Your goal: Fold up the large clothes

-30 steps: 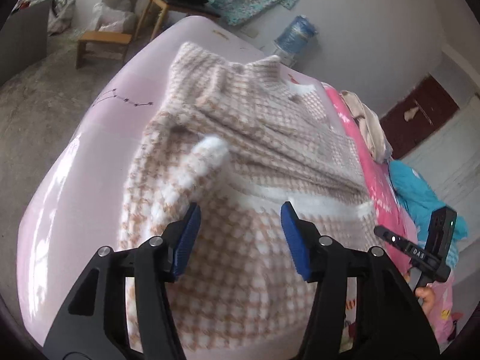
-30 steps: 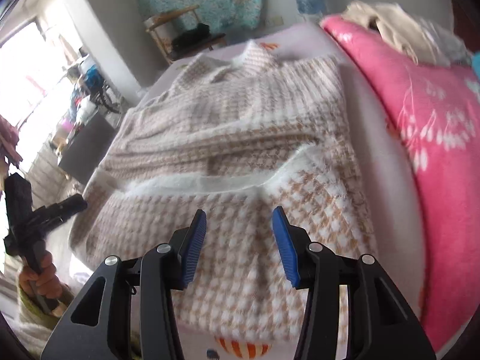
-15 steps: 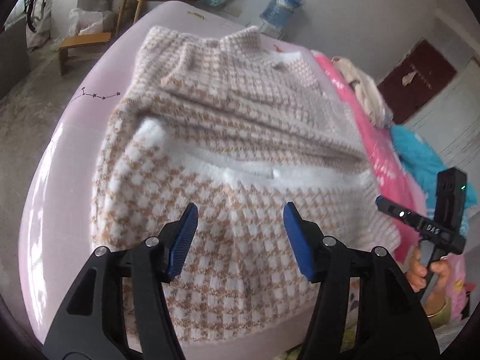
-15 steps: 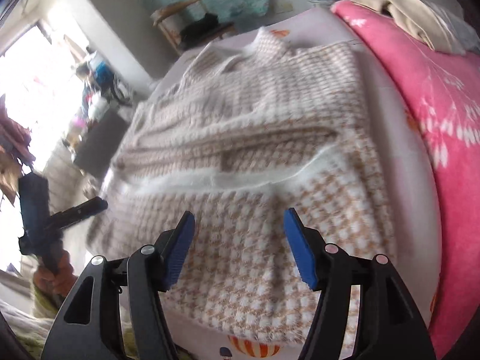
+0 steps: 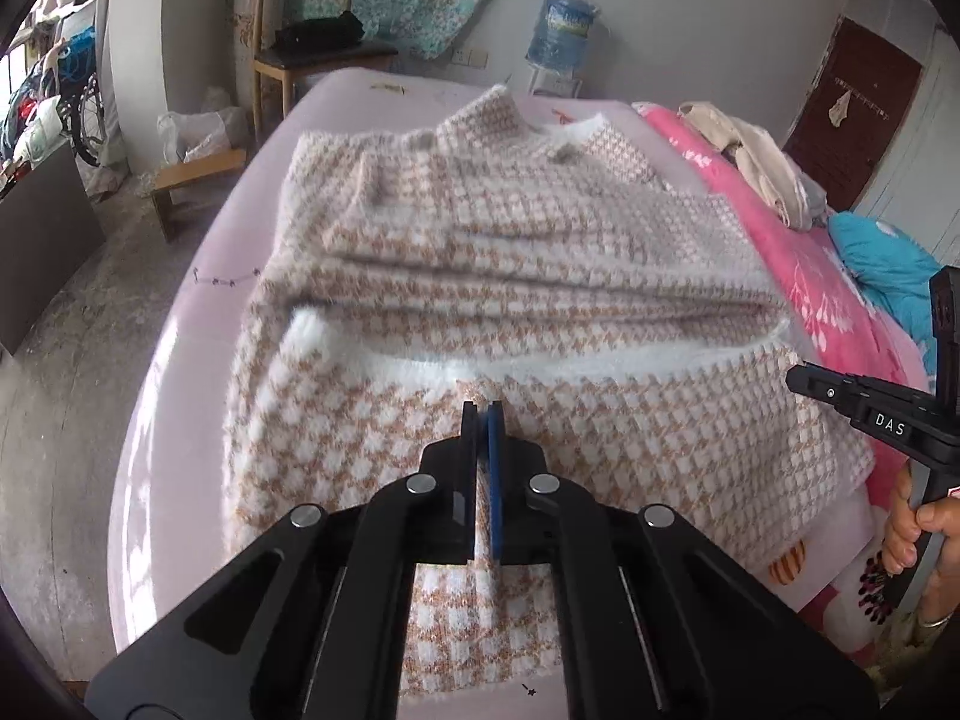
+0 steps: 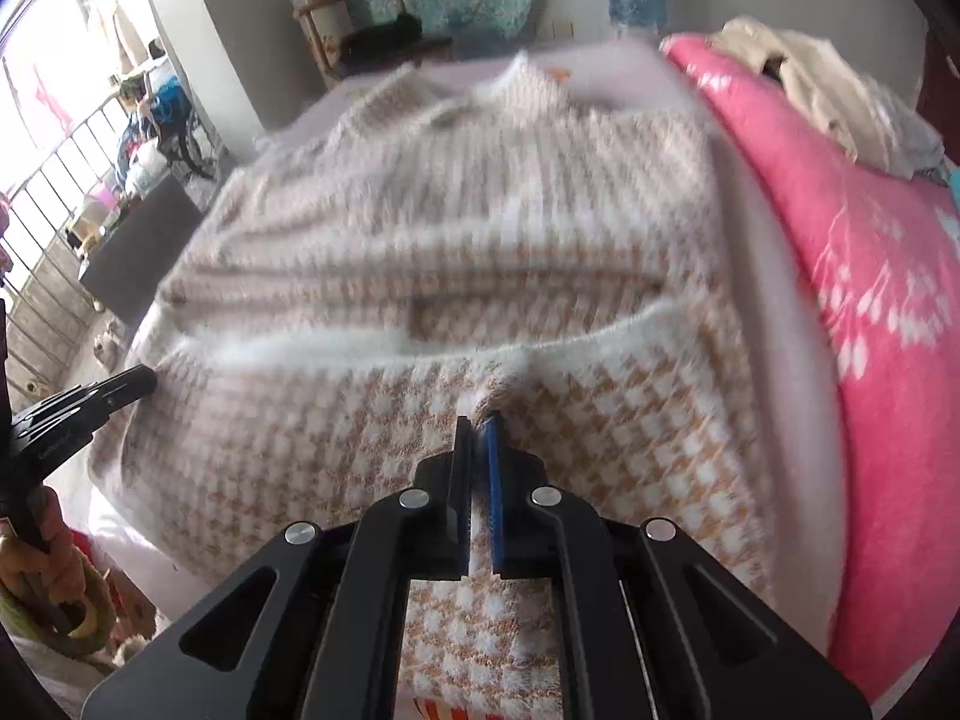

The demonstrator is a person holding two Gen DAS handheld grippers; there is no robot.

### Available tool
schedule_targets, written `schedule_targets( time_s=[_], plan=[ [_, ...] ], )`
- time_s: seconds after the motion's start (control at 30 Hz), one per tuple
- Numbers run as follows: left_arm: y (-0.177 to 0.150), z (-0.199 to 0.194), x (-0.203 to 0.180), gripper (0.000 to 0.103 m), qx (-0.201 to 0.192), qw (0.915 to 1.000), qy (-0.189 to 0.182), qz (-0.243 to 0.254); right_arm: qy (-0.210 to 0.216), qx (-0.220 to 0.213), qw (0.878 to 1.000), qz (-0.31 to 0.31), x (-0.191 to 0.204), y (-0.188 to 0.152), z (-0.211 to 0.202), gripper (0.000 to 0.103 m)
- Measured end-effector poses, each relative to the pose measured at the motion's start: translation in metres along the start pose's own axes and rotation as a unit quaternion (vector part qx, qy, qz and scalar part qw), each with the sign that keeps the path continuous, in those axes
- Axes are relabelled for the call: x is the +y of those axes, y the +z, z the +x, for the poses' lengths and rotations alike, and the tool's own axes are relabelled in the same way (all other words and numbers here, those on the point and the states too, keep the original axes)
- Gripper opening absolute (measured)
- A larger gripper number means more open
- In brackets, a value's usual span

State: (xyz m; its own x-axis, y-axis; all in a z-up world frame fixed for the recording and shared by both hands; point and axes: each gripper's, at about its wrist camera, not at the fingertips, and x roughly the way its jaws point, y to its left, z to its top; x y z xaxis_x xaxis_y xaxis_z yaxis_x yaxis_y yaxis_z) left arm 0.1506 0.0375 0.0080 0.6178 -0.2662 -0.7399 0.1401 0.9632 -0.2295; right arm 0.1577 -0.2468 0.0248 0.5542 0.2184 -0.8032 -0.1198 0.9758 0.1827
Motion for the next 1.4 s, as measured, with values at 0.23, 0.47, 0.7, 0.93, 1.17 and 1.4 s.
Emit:
schedule_targets(
  time_s=[0.23, 0.47, 0.7, 0.93, 1.17, 1.4],
  plan=[
    [-0.002, 0.037, 0.001, 0.003, 0.032, 0.9988, 0.032, 0.020, -0.017, 0.022, 1.000, -0.016, 0.001, 0.009, 0.042, 0.005],
    [-0.008, 0.021, 0.021, 0.024, 0.022, 0.9996, 0.018, -0.007, 0.003, 0.007, 1.000, 0.005, -0.021, 0.007, 0.023, 0.037],
    [0.000, 0.006, 0.062, 0.042, 0.005, 0.9967, 0.073, -0.036, -0.051, 0.007, 0.998, 0.026, -0.063, 0.016, 0.023, 0.045],
    [-0.004, 0.027, 0.068, 0.042, 0.040, 0.9937, 0.102, -0.026, -0.056, 0.034, 0.997, 0.028, -0.070, 0.015, 0.043, 0.045],
    [0.002, 0.025, 0.060, 0.042, 0.028, 0.9959, 0.084, -0.012, -0.050, 0.044, 0.997, 0.027, -0.070, 0.011, 0.046, 0.045],
    [0.004, 0.043, 0.059, 0.027, 0.035, 0.9945, 0.098, -0.011, -0.059, 0.031, 0.997, 0.030, -0.067, 0.003, 0.045, 0.017]
  ],
)
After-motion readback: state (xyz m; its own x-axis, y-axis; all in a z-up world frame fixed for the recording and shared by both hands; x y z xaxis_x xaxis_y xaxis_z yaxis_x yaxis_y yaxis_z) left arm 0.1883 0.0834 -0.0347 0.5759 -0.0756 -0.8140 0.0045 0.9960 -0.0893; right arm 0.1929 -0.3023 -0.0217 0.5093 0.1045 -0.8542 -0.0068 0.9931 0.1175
